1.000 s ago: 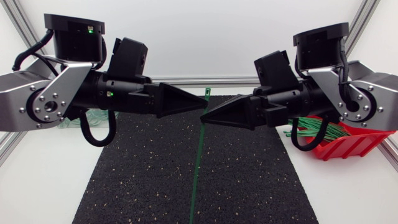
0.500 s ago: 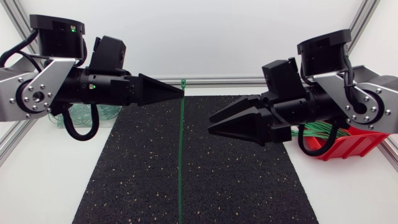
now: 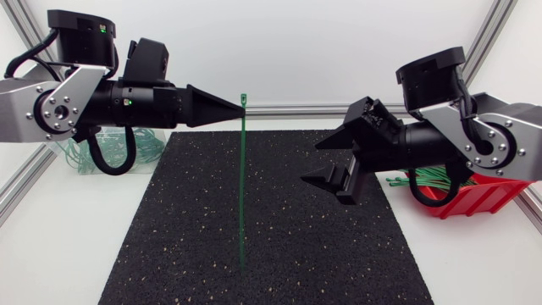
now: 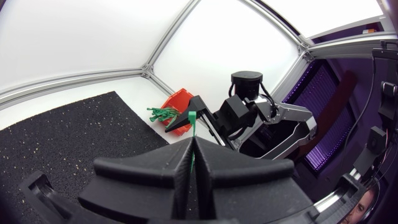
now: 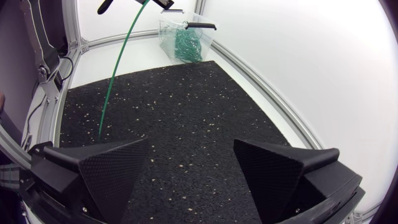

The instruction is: Take a green cable tie from the red box, thread the tail through the head to close it, then place it in the transparent bin on the left.

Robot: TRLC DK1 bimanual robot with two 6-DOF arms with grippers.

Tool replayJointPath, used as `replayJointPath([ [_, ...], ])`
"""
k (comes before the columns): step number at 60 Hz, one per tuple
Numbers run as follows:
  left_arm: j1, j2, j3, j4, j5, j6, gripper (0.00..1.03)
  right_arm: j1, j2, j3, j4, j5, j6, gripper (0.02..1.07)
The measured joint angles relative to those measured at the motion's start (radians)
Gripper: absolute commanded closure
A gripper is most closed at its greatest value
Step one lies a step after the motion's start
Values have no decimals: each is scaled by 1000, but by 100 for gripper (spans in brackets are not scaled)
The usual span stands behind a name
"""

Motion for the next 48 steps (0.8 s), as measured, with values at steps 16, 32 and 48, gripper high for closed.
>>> replayJointPath([
  [16, 8, 29, 19, -1, -17, 0, 99, 28, -1, -4, 114, 123, -128, 6],
  [32, 40, 33, 29, -1, -25, 0, 99, 40, 27, -41, 297, 148, -454, 6],
  [48, 63, 60, 32, -2, -24, 0, 99, 114, 69, -135, 460, 185, -889, 6],
])
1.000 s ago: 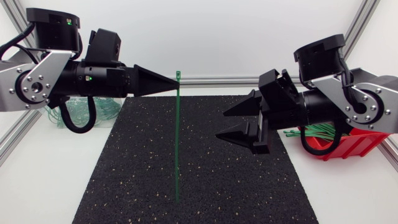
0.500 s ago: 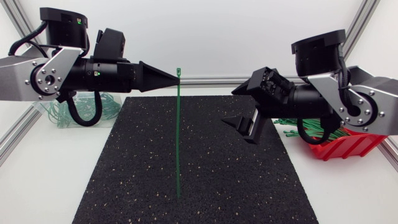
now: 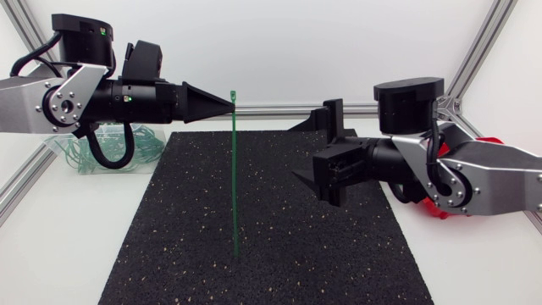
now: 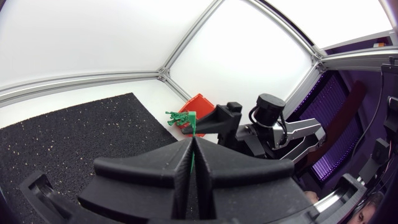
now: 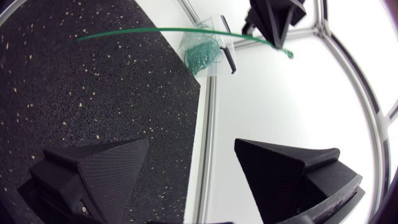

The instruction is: Take a green cable tie from the red box, thread the tail through the head to close it, then place it in the transparent bin on the left.

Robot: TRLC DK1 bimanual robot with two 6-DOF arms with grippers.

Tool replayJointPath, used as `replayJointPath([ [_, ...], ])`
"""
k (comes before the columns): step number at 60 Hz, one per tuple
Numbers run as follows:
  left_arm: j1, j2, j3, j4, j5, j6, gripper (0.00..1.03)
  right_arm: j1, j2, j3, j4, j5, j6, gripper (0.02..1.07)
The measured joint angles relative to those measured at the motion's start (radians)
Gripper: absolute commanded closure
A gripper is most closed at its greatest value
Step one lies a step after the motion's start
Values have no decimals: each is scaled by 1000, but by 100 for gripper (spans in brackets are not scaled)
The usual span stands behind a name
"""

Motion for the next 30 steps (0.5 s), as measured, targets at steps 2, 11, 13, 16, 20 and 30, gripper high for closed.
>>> replayJointPath([
  [2, 2, 5, 2, 0, 0, 0, 99, 10, 0, -13, 22, 3, -50, 6],
  [11, 17, 21, 11, -17, 18, 0, 99, 43, 1, -26, 78, 6, -223, 6],
  [13, 21, 27, 18, -24, 22, 0, 99, 52, 1, -26, 87, 6, -248, 6],
  [16, 27, 38, 28, -32, 31, -2, 99, 69, 1, -26, 97, 6, -281, 6],
  [20, 32, 51, 36, -50, 41, -9, 99, 96, 1, -32, 124, 8, -321, 6],
  [30, 42, 77, 50, -74, 87, -75, 99, 159, 1, -33, 143, 31, -367, 6],
])
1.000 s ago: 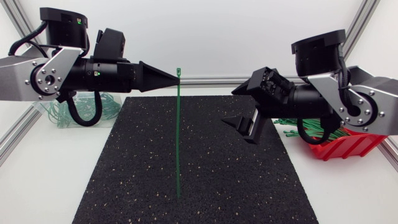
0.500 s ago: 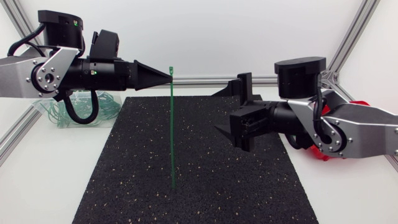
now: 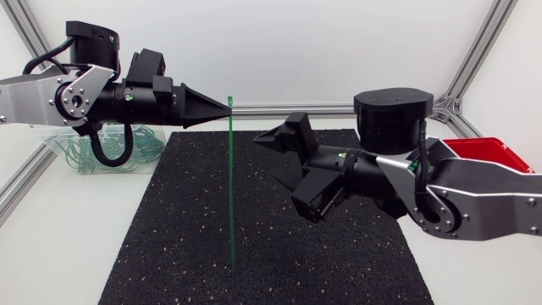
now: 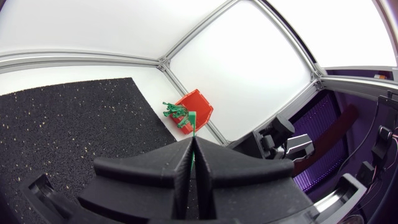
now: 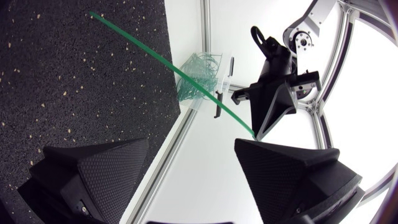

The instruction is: Take a green cable tie from the red box, thread the tail through the head to close it, then place it in the transparent bin on the left.

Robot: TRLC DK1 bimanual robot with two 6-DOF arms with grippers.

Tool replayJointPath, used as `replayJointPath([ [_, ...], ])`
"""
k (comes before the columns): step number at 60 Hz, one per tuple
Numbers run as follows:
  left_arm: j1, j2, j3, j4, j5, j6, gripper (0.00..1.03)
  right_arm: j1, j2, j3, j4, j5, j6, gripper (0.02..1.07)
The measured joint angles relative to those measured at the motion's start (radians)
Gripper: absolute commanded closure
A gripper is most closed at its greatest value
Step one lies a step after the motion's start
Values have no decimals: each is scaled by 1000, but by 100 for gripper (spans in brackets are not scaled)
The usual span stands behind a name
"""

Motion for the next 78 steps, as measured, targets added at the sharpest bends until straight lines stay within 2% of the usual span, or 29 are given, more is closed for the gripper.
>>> replayJointPath([
  [6, 14, 17, 18, -4, 27, -50, 99, 29, 1, 0, 29, -1, -15, 6],
  [16, 21, 32, 38, -14, 51, -114, 99, 32, 10, -34, 211, -86, -51, 6],
  [24, 21, 35, 42, -34, 59, -139, 99, 40, 23, -69, 223, -95, -71, 6],
  [35, 21, 38, 46, -54, 59, -142, 99, 100, 64, -82, 205, -18, -74, 6],
  [47, 26, 38, 46, -57, 59, -142, 99, 182, 66, -123, 208, 10, -72, 6],
  [78, 26, 38, 46, -72, 59, -142, 99, 285, 93, -229, 298, -25, -69, 6],
])
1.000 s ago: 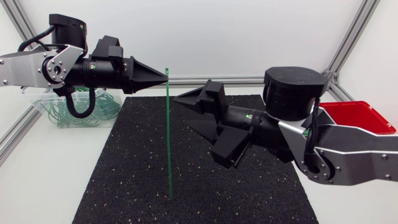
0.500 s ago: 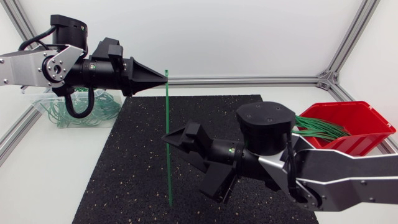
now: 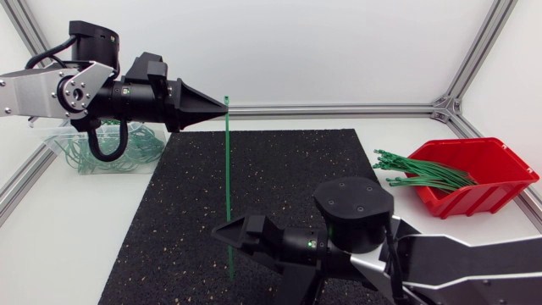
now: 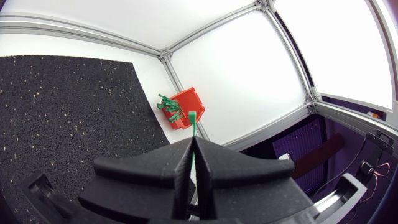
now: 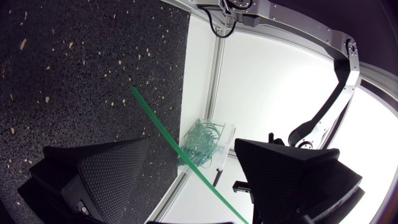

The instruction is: Take a green cable tie from the red box, thread the tail through the head to close it, then place it in the transparent bin on the left.

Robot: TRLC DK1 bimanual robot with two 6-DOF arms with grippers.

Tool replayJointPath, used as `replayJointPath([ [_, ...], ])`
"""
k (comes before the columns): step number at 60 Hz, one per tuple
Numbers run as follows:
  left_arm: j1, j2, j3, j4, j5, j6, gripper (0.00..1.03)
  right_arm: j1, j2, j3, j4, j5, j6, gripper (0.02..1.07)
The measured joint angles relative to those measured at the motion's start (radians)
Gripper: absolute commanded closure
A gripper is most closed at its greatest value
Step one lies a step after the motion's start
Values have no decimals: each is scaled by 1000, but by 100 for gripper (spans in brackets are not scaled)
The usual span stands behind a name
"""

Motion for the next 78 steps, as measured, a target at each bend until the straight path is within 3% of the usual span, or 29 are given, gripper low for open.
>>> replayJointPath([
  [18, -2, 0, 0, -11, 0, 0, 99, 24, 51, -38, 72, -14, 0, 8],
  [33, -8, 0, 0, -11, 0, 0, 99, 28, 67, -51, 91, -13, -5, 52],
  [38, -8, 0, 0, -11, 0, 0, 99, 28, 67, -51, 92, -10, -5, 55],
  [51, -11, 0, 0, -11, 0, 0, 99, 28, 73, -51, 92, 7, -5, 80],
  [68, -15, 0, 0, -11, 0, 0, 99, 32, 82, -51, 92, 17, -9, 80],
  [74, -15, 0, 0, -11, 0, 0, 99, 32, 85, -51, 92, 18, -20, 100],
  [78, -15, 0, 0, -11, 0, 0, 99, 32, 85, -51, 92, 19, -27, 101],
])
